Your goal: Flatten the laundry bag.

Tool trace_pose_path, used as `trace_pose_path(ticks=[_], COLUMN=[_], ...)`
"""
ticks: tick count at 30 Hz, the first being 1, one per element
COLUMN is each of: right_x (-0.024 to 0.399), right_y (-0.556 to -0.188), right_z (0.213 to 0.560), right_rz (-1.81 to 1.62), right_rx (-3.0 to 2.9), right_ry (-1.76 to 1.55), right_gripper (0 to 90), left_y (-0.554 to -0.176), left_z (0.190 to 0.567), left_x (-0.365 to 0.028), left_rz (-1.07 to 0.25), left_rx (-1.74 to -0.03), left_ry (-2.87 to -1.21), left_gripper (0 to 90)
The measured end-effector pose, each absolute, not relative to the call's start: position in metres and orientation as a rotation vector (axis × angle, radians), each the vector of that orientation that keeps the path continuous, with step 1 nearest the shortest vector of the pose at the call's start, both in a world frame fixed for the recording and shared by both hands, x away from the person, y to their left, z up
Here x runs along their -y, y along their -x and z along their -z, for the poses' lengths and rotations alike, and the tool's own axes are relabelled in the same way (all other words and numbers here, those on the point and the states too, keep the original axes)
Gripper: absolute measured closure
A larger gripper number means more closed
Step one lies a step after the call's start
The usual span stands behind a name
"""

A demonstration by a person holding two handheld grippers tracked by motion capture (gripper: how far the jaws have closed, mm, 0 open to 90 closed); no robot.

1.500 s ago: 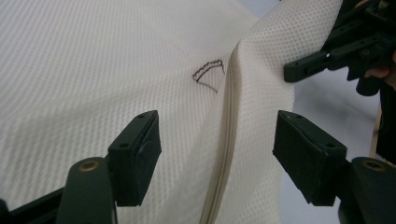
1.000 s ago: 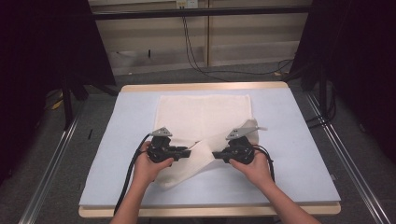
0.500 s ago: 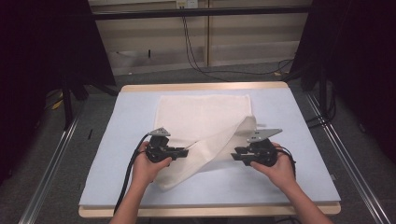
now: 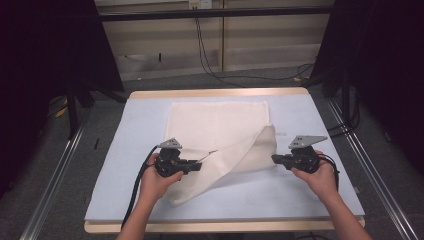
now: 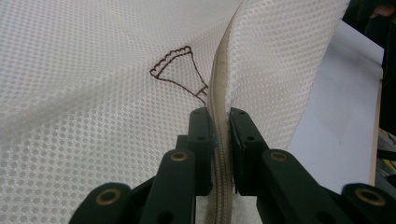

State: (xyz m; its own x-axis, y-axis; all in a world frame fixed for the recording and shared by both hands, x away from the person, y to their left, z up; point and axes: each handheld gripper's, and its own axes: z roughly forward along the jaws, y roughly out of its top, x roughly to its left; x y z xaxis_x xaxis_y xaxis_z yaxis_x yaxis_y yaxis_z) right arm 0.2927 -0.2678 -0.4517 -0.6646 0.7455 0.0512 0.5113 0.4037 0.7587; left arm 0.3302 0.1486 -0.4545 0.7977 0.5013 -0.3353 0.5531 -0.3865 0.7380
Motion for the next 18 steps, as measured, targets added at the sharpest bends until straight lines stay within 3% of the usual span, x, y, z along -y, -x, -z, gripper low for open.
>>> trace_pose_path(ticks=[12, 18], right_x=[0.288, 0.29], right_y=[-0.303, -0.304], right_z=[0.46, 0.459], right_rz=[-1.11, -1.126], right_rx=[-2.294, -2.265], right_ry=[-1.197, -1.218], right_gripper=[87.0, 77.6], left_y=[-0.314, -0.307], left_z=[0.452, 0.448], left_x=[-0.149, -0.148], left_rz=[0.098, 0.078], left_rx=[-0.705, -0.652], left_ry=[-2.09, -2.134], left_gripper=[77.8, 67.1])
